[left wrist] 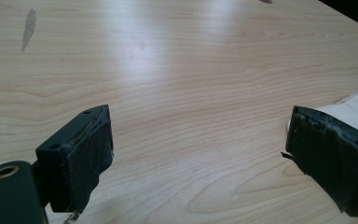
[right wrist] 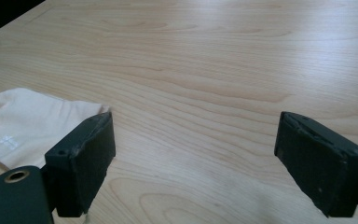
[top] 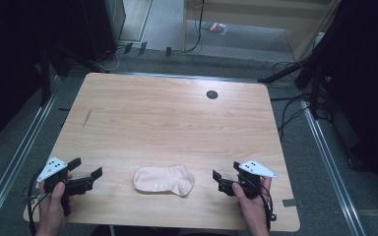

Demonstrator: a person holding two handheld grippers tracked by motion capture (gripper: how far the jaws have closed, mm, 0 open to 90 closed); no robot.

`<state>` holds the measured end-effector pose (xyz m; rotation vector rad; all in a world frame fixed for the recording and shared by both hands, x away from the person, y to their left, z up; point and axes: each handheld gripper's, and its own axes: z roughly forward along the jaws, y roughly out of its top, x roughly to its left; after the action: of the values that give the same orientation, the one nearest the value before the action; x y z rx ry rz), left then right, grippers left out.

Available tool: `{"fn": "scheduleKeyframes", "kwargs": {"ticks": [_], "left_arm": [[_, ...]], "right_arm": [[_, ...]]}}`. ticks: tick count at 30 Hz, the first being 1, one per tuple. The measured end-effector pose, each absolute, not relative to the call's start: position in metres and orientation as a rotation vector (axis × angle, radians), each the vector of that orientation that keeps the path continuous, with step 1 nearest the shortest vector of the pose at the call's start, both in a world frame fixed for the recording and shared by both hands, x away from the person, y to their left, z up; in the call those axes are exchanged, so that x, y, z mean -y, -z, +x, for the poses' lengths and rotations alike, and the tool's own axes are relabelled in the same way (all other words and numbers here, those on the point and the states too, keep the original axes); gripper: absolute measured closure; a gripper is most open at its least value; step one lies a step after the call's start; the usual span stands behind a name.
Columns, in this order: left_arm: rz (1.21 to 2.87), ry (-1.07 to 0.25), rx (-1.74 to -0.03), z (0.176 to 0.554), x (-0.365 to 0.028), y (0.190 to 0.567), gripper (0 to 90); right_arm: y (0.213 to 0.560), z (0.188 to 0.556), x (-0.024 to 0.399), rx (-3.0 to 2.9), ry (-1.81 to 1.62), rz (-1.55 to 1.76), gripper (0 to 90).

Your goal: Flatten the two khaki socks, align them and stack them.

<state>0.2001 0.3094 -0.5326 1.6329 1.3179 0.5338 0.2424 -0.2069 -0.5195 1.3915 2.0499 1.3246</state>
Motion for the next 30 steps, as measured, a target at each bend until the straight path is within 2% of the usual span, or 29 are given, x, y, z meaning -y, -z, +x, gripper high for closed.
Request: {"fn": "scheduleKeyframes", "kwargs": {"ticks": [19, 30], "left_arm": [[1.62, -0.589, -1.407, 0.187, -0.35, 0.542, 7.7], [1.634, -0.618, -1.426, 0.188, -0.358, 0.545, 7.7]], "right_arm": [[0.526, 0.234, 0.261, -1.963, -1.25, 1.468, 12.6], [0.531, 0.23, 0.288, -1.915, -1.204, 1.524, 12.6]]}}
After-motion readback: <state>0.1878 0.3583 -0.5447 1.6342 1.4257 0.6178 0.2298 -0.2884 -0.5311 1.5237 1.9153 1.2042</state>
